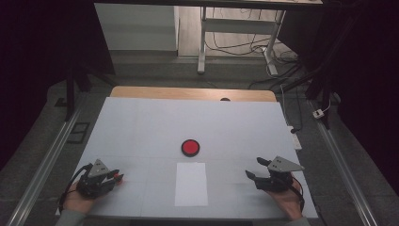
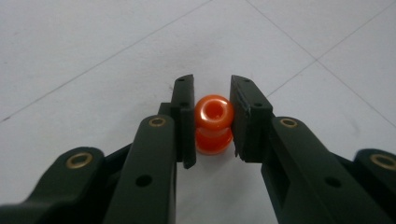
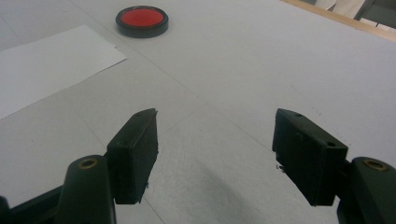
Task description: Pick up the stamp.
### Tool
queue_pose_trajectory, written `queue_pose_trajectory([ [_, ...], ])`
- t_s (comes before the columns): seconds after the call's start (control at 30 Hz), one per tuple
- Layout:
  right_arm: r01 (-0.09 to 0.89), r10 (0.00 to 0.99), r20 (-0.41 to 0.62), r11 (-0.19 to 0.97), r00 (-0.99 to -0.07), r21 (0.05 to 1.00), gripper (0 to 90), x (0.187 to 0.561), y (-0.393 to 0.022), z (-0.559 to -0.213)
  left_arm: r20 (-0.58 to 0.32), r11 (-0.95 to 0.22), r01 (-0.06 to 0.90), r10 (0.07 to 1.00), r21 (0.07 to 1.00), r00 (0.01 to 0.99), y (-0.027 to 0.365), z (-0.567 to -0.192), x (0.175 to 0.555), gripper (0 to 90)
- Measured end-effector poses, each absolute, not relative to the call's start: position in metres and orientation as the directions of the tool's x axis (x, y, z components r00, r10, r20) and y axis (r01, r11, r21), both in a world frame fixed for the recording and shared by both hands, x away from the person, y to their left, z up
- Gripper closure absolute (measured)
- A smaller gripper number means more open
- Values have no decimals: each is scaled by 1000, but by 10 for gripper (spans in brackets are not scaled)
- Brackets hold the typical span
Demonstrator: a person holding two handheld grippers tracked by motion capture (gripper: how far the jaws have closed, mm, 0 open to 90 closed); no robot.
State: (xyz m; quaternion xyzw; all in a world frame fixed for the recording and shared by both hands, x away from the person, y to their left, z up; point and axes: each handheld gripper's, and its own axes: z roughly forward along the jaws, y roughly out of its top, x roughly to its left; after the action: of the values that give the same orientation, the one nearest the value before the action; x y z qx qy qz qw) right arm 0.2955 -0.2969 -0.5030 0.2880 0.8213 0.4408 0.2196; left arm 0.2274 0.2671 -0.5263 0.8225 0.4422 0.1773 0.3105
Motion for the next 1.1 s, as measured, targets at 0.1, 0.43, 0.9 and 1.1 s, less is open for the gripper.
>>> queue_pose_trajectory([
  [0.1,280,666,-102,442,-739,852,310,295,-297,-503,14,-402,610,842,683,539,268,-524,227,722],
  [0.43,280,670,-106,442,-735,852,311,296,-297,-503,-8,-366,591,846,719,533,271,-520,226,722],
  [0.9,276,666,-107,443,-738,853,312,296,-296,-504,-46,-310,557,845,771,534,272,-511,226,722],
  [1.1,272,668,-116,448,-735,852,313,296,-296,-503,-54,-295,534,838,792,543,268,-505,228,722],
])
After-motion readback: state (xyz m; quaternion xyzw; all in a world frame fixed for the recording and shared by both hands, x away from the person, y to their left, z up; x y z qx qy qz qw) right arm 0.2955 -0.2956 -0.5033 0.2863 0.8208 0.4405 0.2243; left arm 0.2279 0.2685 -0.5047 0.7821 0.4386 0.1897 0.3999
